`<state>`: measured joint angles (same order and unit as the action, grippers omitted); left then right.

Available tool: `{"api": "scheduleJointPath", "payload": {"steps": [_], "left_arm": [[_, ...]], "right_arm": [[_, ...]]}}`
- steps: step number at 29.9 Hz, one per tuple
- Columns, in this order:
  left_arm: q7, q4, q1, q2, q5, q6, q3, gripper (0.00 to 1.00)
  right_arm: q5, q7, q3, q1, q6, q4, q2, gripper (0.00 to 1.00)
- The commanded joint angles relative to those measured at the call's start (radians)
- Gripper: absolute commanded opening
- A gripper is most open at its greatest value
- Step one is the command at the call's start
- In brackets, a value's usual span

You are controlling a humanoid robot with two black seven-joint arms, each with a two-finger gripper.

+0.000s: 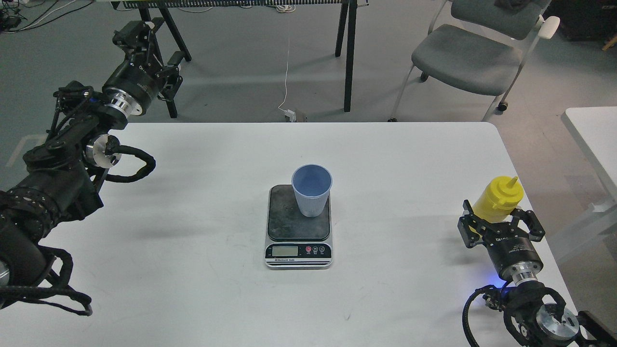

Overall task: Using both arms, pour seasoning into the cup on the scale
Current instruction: 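Lower the yellow bottle onto the table and open the right gripper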

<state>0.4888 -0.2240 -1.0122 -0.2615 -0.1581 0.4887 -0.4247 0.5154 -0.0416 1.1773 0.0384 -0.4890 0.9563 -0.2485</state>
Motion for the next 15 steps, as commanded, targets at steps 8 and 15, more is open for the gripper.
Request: {"api": "scheduleJointPath", "payload": {"steps": [8, 15], "left_arm": [[0.000, 0.000, -0.002, 0.002, 0.000, 0.000, 0.000, 0.77], [0.000, 0.000, -0.002, 0.004, 0.000, 0.000, 0.000, 0.77]], "right_arm": [[0.006, 0.003, -0.024, -0.126, 0.000, 0.091, -0.040, 0.99], [0.008, 0.003, -0.010, -0.230, 0.000, 0.147, -0.103, 0.99]]}}
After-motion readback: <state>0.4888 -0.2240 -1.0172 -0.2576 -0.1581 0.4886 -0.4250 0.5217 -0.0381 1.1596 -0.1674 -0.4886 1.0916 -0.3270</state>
